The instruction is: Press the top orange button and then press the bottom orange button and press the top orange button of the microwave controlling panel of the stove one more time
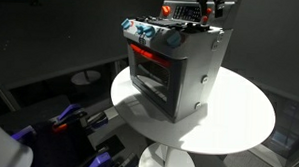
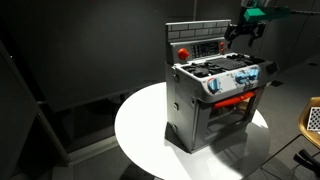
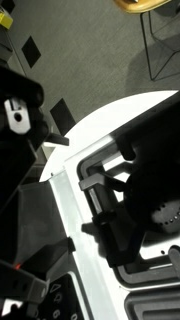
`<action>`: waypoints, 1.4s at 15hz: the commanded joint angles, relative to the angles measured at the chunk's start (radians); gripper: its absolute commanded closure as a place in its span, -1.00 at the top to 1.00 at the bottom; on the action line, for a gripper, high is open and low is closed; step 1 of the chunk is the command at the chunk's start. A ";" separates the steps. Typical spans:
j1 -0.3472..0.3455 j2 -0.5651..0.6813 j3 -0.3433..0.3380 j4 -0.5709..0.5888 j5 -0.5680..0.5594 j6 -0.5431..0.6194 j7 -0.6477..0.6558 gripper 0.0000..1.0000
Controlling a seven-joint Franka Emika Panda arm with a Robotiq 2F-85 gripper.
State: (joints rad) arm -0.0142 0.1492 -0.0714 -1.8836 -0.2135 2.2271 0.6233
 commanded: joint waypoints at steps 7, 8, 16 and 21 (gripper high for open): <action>0.000 -0.056 -0.001 -0.017 -0.004 0.002 -0.017 1.00; 0.000 -0.050 -0.001 -0.013 -0.001 0.005 -0.019 1.00; 0.001 -0.021 0.000 0.006 0.003 0.034 -0.020 1.00; 0.002 0.000 -0.002 0.017 0.010 0.057 -0.024 1.00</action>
State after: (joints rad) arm -0.0137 0.1332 -0.0700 -1.8880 -0.2135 2.2732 0.6226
